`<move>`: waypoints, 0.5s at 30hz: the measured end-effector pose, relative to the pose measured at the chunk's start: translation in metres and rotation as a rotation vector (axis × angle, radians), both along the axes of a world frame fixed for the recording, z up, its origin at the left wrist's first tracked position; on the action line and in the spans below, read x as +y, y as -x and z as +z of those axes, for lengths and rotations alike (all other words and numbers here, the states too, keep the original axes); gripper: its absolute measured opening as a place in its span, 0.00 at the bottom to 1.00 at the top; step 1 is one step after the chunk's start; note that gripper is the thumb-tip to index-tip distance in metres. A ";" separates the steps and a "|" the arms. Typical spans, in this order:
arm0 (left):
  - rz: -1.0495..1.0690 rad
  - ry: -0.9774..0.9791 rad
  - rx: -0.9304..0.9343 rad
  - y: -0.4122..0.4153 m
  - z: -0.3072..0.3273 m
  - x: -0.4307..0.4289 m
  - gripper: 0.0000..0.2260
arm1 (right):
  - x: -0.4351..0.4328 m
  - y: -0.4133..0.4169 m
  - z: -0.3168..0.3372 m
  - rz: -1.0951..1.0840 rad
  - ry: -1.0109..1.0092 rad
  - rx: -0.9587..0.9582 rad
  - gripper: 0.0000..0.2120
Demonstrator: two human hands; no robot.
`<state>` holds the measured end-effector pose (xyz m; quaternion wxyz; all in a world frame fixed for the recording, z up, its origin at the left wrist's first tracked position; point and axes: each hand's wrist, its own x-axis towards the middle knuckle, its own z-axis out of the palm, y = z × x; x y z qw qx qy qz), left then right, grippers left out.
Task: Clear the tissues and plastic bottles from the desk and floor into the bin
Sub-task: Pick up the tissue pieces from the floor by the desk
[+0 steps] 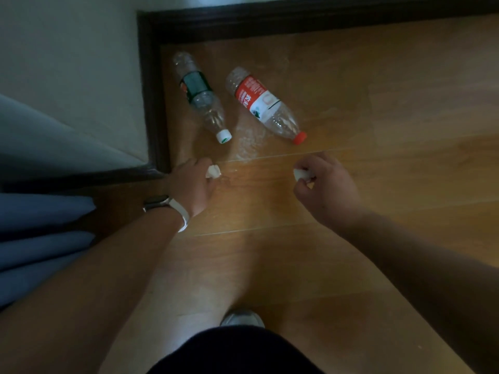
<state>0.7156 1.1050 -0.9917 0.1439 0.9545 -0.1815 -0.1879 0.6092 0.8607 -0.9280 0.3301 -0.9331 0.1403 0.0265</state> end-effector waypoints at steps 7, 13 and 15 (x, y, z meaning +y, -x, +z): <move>-0.040 0.165 -0.138 0.035 0.049 -0.045 0.15 | -0.029 0.018 0.026 -0.010 -0.033 0.034 0.10; -0.044 0.258 -0.109 0.068 0.143 -0.084 0.14 | -0.055 0.073 0.109 -0.117 -0.106 0.188 0.12; -0.060 0.246 -0.088 0.081 0.193 -0.092 0.13 | -0.059 0.093 0.153 -0.144 -0.105 0.166 0.11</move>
